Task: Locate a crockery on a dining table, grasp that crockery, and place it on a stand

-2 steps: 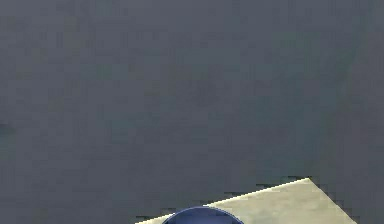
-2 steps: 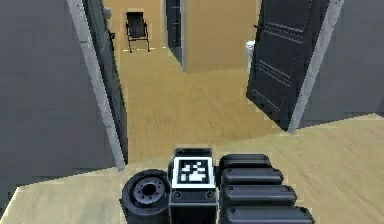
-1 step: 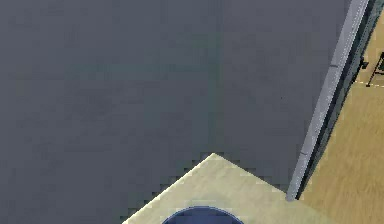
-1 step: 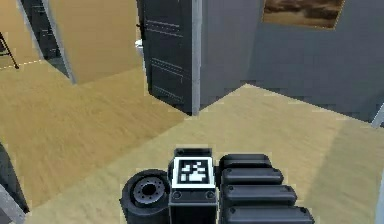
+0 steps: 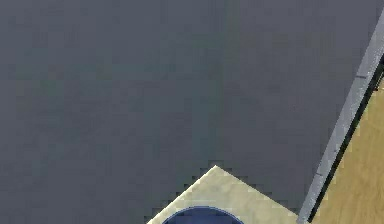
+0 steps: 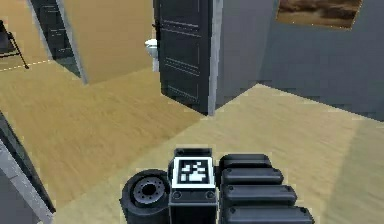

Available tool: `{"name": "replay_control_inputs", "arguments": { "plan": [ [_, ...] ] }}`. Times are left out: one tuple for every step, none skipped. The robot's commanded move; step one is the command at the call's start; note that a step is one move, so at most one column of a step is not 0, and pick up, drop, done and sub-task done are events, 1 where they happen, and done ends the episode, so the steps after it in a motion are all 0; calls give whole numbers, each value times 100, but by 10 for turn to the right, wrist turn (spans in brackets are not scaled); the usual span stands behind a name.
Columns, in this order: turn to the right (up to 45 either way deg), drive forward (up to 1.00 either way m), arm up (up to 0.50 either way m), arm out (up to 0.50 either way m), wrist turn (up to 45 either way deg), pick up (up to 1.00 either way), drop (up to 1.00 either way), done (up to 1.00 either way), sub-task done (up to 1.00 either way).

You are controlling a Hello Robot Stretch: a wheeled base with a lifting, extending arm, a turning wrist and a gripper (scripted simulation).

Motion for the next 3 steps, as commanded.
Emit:
{"name": "replay_control_inputs", "arguments": {
  "plan": [
    [450,0,0,0,0,0,0,0,0],
    [270,0,0,0,0,0,0,0,0],
    [0,100,0,0,0,0,0,0,0]
  ]
}}
